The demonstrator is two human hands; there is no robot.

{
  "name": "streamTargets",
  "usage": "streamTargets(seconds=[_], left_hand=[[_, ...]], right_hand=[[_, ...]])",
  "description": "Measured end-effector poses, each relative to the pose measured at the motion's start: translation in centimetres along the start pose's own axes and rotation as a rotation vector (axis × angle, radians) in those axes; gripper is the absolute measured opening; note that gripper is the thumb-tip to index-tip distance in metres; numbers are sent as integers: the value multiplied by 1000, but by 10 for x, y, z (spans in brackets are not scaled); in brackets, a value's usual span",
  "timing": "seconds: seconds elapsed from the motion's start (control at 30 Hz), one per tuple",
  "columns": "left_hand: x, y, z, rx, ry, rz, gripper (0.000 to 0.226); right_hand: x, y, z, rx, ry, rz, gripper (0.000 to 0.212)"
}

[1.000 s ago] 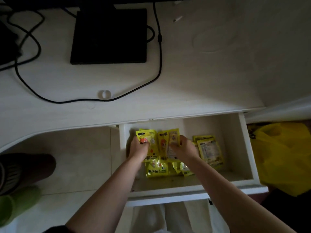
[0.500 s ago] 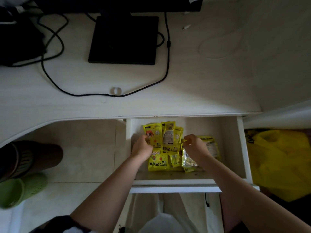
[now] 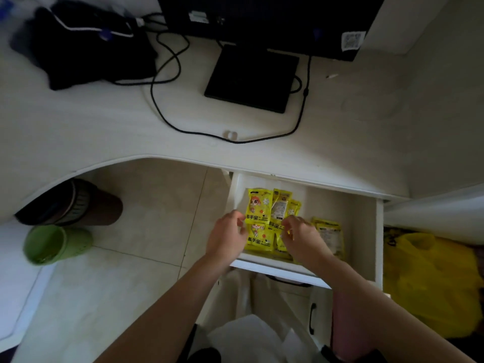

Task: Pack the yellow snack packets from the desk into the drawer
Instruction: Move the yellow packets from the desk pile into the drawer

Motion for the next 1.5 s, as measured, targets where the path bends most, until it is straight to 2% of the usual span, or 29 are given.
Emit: streamTargets(seconds=[0.23,0.43,0.5,0.87,1.0,1.27,1.5], left_hand=[[59,-46,32,-210,98,27,27],[97,-115,78,-53,243,138,28],[112,-142,96,-29,280,176,28],[178,-303,218,53,415,288,24],[182,-346,260,49,447,320,23],[163,-411,342,125,551,400,21],[129,-447,424,195,633,469,20]], right_hand=[[3,-91,-30,244,-44,173,29],[-8,-178,-74,422,-115,305,26],[-13,-207,-94,457,-180,332,32],[-62,-374,-186,369,-244,404,23],[-82,-435,-205,396,-250,456,29],[-142,-540,-200,484,-179,588,22],[-207,-627,-186,629,-239,683,29]])
Point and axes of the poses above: each hand's wrist, its own x-axis away from the middle knuckle, its own z-axis out of the back of the hand, y = z × x, the point moved 8 cm from there along -x, towards the middle knuckle, and after that the axes turned 15 degrees about -y, right-handed, at the moved point
